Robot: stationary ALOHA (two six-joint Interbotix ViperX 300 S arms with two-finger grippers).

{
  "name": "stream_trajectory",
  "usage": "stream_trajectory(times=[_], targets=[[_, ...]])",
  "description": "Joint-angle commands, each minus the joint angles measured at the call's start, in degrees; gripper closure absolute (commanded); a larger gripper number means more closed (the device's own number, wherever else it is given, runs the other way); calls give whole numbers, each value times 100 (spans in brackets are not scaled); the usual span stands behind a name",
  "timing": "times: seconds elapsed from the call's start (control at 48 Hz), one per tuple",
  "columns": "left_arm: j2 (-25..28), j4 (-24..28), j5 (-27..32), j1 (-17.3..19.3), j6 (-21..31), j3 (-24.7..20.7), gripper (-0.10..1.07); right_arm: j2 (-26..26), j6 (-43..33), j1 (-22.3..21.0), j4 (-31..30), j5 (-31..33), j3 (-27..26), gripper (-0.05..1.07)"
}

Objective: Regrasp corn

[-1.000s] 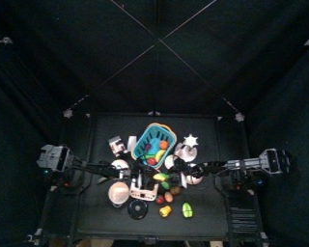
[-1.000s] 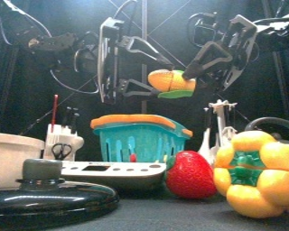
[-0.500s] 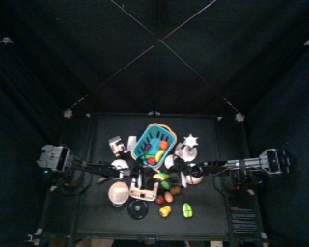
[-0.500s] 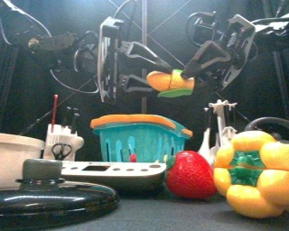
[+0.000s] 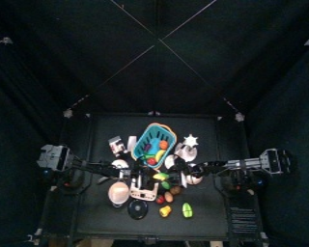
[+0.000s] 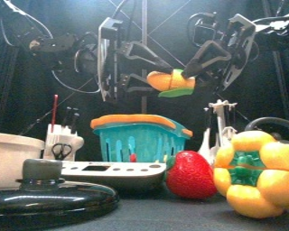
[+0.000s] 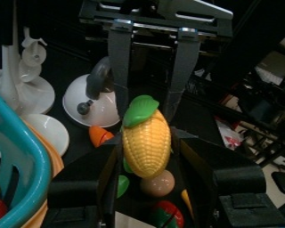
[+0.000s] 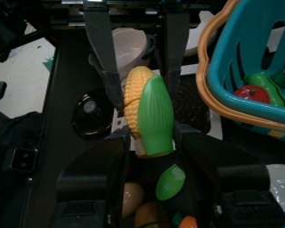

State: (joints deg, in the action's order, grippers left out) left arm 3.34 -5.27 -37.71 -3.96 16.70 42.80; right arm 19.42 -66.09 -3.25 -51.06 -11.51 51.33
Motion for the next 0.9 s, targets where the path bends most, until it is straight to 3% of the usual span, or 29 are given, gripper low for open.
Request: stream_trajectory(times=[0.0, 0.292, 0.562, 0.875], targets=[[-44, 97, -18, -9, -9, -53, 32, 202, 0, 0, 18, -26, -35, 19], [-44, 272, -18, 0, -35, 9, 32, 387, 0, 0, 18, -62, 62, 14], [-35, 1099, -26, 79, -308, 0, 32, 387, 0, 26, 18, -70, 79, 14], [-44, 1151, -18, 202, -422, 26, 32, 360, 0, 123, 0, -62, 62, 14]])
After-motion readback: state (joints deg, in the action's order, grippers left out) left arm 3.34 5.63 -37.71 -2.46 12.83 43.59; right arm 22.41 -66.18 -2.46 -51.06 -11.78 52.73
